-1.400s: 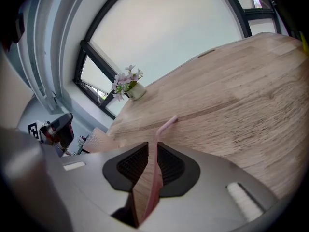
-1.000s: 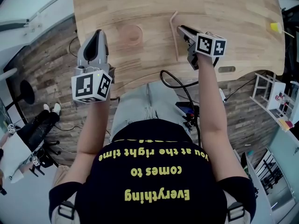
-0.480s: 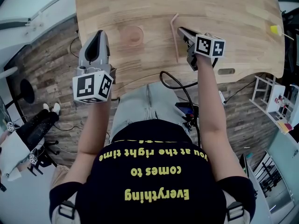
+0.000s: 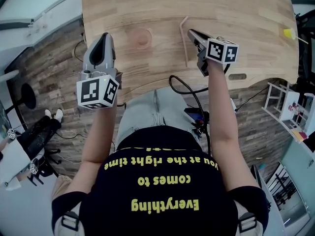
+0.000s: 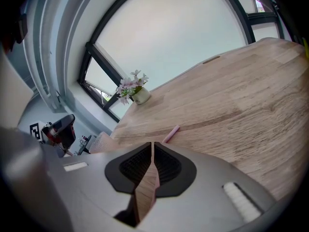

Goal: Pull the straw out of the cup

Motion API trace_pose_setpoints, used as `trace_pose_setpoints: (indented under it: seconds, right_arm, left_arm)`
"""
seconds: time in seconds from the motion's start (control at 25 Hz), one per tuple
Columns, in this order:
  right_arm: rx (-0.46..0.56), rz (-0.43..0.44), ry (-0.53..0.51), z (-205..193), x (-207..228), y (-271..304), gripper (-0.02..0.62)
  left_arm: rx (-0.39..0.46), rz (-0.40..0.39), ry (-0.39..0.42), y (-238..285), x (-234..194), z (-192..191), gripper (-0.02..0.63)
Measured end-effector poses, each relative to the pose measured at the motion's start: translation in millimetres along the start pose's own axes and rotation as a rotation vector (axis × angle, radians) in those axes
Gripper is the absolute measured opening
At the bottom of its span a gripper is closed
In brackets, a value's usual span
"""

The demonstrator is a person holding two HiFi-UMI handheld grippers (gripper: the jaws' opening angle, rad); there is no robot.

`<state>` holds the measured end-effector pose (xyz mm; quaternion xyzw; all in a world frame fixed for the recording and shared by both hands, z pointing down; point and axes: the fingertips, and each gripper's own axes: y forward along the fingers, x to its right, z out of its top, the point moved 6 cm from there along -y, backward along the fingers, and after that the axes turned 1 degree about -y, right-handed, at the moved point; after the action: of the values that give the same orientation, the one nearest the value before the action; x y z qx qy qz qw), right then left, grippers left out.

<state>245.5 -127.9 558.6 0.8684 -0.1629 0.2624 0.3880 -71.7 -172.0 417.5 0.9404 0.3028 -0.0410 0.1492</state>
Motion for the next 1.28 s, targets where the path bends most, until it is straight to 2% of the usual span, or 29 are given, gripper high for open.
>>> trace_pose_setpoints:
  seconds: [0.2, 0.64, 1.28]
  right_arm:
    - [0.039, 0.005, -0.039, 10, -9, -11, 0.017]
    - [0.193, 0.111, -0.151, 46, -67, -38, 0.008]
    - [0.418, 0.193, -0.300, 89, -147, -99, 0.008]
  left_arm:
    - [0.013, 0.004, 0.001, -4, 0, 5, 0.000]
    - [0.054, 0.004, 0.008, -21, 4, 20, 0.000]
    - [0.108, -0.016, 0.031, -42, 9, 46, 0.000]
